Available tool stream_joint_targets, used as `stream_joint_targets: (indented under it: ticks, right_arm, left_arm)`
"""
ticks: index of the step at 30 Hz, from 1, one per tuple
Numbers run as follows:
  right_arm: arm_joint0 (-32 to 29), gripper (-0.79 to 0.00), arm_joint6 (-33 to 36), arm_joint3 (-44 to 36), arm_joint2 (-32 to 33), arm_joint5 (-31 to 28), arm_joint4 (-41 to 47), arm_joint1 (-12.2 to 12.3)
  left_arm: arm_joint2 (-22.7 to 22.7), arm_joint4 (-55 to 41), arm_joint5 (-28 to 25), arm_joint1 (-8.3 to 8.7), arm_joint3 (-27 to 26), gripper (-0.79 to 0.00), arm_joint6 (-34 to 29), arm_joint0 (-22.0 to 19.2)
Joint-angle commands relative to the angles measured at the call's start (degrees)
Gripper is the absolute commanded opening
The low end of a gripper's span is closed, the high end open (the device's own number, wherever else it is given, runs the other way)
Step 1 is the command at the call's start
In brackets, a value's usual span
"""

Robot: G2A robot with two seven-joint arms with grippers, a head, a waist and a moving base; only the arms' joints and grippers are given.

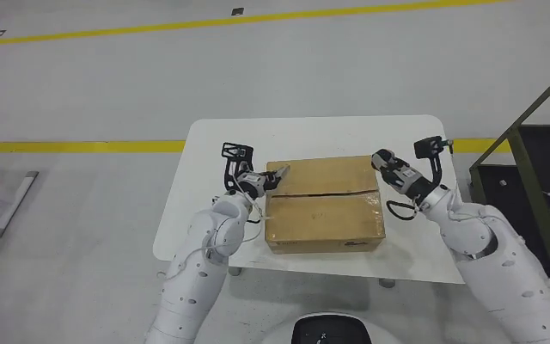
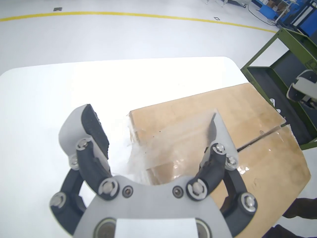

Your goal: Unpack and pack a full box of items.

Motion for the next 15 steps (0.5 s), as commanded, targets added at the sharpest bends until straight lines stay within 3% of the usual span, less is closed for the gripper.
stream_joint_targets:
  ticks: [1,4,6,15]
  right_arm:
    - [-1.5,-0.785,0.9,-1.3,3.2,0.3,0.9,0.5]
    - [-3.7,-0.785,1.3,-3.0,6.5,0.6,2.2,0.9]
    - [-5.0,-0.785,1.2,-3.5,8.4,0.8,3.1,1.2]
    - [-9.4,-0.785,0.2,-4.3,13.9,0.8,6.2,1.8]
  left_arm:
    - [1.9,1.6,-0.7,-0.34,-0.4,0.000,-0.2,-1.2]
    - [5.0,3.2,-2.3,-0.97,-0.8,0.000,-0.5,-3.1]
    - [6.6,-0.6,-3.1,-1.70,-0.4,0.000,-0.7,-4.3]
    - [17.7,-0.9,-3.3,-5.68,5.6,0.000,-0.7,-12.9]
